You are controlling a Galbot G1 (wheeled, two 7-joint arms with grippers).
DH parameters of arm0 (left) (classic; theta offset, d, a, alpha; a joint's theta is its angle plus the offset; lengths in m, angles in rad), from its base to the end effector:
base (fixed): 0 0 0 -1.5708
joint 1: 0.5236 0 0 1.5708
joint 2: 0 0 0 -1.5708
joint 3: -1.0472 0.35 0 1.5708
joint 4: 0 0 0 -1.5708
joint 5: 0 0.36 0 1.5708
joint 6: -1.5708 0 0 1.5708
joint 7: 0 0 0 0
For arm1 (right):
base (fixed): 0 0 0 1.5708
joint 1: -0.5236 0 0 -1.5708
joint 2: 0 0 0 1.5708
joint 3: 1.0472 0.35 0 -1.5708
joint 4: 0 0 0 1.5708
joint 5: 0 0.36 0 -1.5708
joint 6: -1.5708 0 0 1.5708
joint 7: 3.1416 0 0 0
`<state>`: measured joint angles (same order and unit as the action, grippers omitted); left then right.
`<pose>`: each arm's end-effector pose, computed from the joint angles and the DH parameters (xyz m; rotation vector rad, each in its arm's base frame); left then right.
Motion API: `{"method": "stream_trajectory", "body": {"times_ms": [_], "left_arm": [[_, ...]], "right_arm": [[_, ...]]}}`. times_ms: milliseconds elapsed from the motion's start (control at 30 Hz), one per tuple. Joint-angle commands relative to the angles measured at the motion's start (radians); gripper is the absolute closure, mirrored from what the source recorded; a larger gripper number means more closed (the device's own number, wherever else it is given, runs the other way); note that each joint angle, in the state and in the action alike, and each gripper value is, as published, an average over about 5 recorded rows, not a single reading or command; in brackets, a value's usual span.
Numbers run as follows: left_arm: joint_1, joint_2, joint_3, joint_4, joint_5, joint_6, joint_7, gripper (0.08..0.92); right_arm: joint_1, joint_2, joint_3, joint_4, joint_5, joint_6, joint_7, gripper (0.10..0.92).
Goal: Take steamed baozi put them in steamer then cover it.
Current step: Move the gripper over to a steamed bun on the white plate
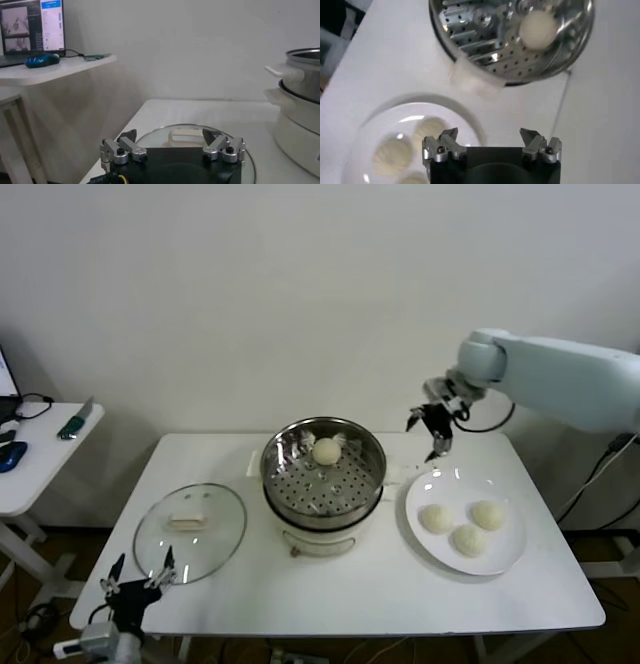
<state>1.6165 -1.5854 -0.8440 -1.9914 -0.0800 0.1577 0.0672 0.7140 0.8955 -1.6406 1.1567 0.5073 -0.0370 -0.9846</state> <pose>0.1525 0.1005 -0.3404 0.3328 -2.8274 -0.0387 0.5819 -0.0961 -0.0755 1.4350 -1.3449 1.4709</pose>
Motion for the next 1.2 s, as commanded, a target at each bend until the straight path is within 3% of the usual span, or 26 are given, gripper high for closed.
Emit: {"method": "stream_trajectory", "body": {"times_ms": [33, 533, 1200], "left_arm": [[0.002, -0.002, 0.0, 0.002, 0.005, -0.001, 0.001, 0.177], [0.002, 0.004, -0.012, 0.018, 0.01, -0.004, 0.0, 0.177], [-0.012, 0.005, -0.011, 0.018, 0.009, 0.003, 0.001, 0.177]], "right_arm": [[-0.138, -0.169, 0.026, 0.139, -0.044, -0.205, 0.058, 0.203], [-0.364, -0.094, 0.174, -0.006, -0.188, -0.201, 0.078, 0.203], [-0.471, -0.016, 0.269, -0.113, -0.257, -0.19, 0.095, 0.231]]}}
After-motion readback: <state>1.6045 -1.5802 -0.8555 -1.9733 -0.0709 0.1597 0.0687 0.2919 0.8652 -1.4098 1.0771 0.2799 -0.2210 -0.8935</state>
